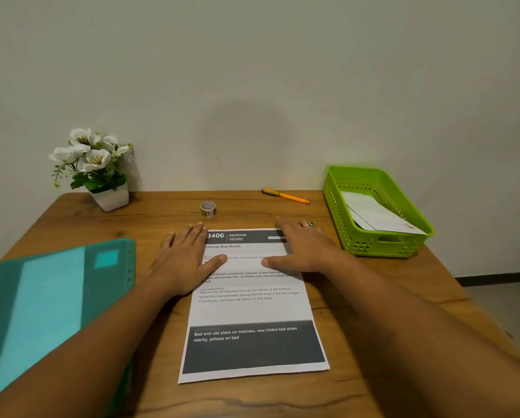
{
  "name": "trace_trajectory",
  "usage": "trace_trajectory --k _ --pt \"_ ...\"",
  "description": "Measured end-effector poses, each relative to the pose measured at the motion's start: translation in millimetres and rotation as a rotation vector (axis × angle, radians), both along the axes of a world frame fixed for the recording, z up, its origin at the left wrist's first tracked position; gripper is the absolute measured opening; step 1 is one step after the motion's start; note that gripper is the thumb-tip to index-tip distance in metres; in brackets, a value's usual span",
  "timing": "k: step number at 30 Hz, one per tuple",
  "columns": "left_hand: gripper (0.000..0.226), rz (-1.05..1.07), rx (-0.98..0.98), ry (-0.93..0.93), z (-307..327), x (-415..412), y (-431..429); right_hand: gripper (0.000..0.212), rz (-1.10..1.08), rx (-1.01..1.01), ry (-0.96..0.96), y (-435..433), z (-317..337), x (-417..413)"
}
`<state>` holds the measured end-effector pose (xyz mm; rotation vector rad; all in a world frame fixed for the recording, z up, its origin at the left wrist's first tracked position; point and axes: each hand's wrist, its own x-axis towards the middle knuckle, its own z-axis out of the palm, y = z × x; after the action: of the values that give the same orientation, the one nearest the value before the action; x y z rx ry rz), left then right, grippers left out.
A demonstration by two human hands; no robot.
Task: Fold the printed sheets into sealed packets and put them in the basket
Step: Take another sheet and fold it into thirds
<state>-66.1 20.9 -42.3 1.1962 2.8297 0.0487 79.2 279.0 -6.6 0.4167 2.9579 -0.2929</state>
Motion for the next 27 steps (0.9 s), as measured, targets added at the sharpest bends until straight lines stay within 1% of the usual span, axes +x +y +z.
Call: trace_trajectory --k 7,11,12,15,18,20,23,25,27 --pt "0.115 0.003 0.078 -0.025 5 2 -2 0.121 0.014 -0.076 -0.088 -2 21 -16" --pt "0.101 0.016 0.181 -0.081 17 7 -3 0.125 -0.002 -0.107 -0.104 -8 25 -18" --pt "0.100 0.021 0.188 -0.094 22 7 -1 0.125 -0.002 -0.103 -0.101 -10 26 -18" --pt "0.111 0.021 0.177 -0.147 33 4 3 0.120 0.005 -0.071 -0.083 -16 31 -18" --pt "0.122 0.027 0.225 -0.212 38 3 7 0.123 0.056 0.007 -0.053 -20 36 -17" --pt "0.126 0.014 0.257 -0.173 41 5 10 0.125 0.078 0.067 -0.025 -23 37 -16" --pt "0.130 -0.028 0.250 -0.048 45 10 14 0.123 0.097 0.152 0.014 -26 38 -13" --pt "0.128 -0.048 0.224 0.030 50 15 17 0.119 0.111 0.221 0.043 -30 37 -10" --pt "0.122 -0.074 0.187 0.114 53 22 20 0.110 0.134 0.297 0.074 -34 37 -8"
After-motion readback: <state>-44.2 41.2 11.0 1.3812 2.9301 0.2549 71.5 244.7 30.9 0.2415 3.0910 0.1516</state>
